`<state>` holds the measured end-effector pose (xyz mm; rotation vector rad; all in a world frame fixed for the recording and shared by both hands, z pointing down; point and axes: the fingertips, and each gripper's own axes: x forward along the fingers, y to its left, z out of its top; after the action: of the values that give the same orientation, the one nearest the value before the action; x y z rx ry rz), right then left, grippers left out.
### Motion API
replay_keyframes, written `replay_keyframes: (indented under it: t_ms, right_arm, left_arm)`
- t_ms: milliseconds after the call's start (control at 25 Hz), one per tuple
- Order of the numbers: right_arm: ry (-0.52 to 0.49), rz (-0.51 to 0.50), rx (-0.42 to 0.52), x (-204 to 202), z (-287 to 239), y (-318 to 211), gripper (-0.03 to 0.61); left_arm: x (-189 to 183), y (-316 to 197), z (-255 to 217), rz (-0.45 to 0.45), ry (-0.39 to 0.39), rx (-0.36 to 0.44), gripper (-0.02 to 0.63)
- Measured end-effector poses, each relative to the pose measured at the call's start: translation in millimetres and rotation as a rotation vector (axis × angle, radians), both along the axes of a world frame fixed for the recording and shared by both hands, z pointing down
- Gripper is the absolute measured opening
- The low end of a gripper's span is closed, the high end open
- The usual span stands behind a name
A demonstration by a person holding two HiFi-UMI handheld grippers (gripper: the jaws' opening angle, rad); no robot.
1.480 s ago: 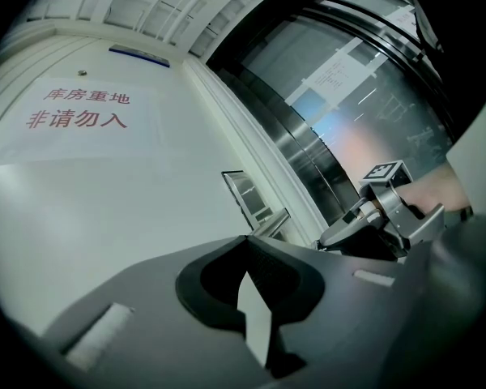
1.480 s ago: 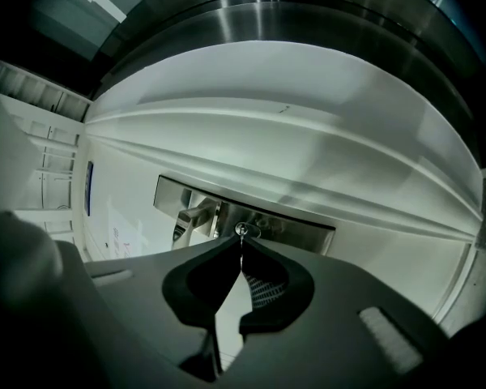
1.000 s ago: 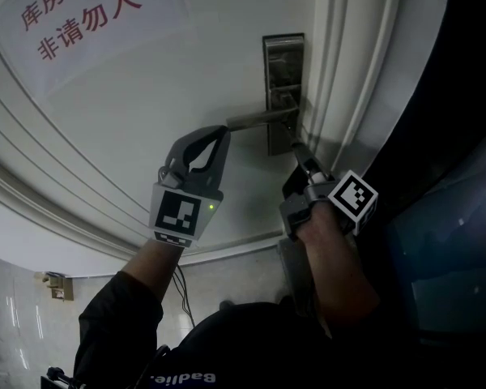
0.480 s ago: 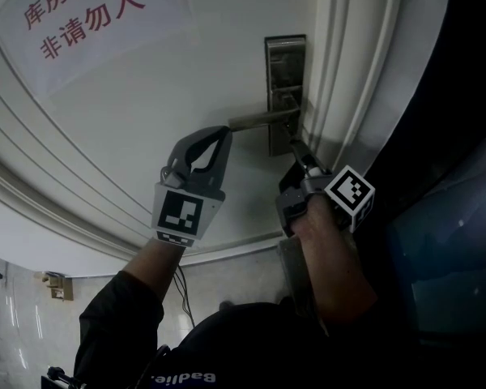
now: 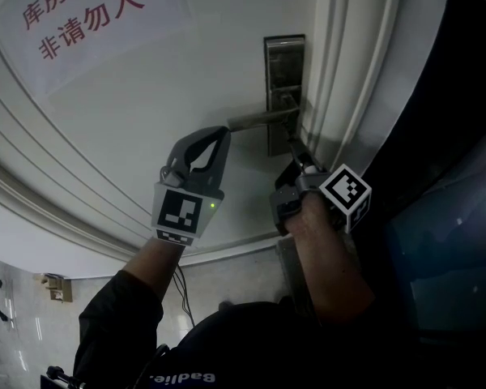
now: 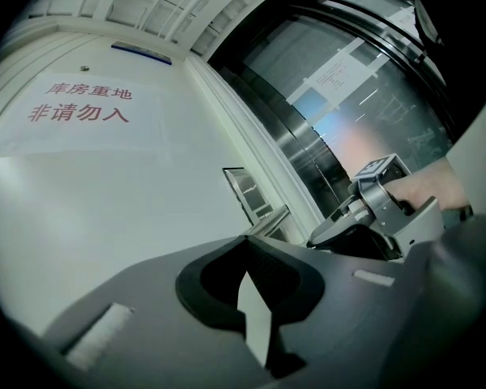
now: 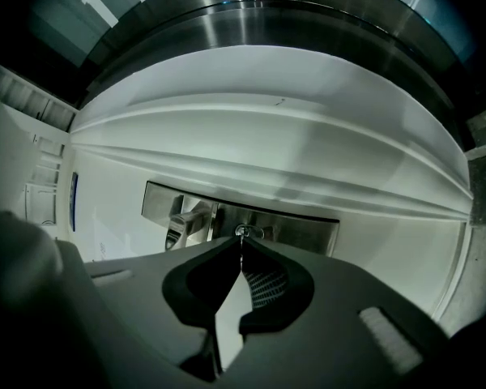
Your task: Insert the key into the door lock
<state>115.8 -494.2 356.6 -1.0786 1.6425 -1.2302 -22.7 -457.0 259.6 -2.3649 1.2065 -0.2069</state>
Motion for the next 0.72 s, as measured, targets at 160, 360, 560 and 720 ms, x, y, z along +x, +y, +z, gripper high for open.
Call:
replay_keyframes:
  t_ms: [160, 360, 560, 720]
  right_arm:
    - [-0.009, 0.005, -0.004, -4.0, 0.0, 0.9, 0.011]
    - [-0.021, 0.019, -0.043, -3.5, -0.1, 2.3, 0.011]
    - [-0.041, 0.017, -0.063, -4.4, -3.6, 0.9, 0.012]
    - [-0.028, 0.016, -0.070, -6.8, -7.5, -5.0, 0.014]
  left_arm:
    - [0.2, 0.3, 0.4, 0.004, 0.001, 0.003, 0.019]
    - [0.7, 0.4, -0.5, 0.009, 0.003, 0.005, 0.019]
    - [1.6, 1.6, -1.3, 0.008, -0.001, 0.014, 0.020]
    - [3.4, 3.6, -4.5, 0.011, -0.008, 0.029, 0.020]
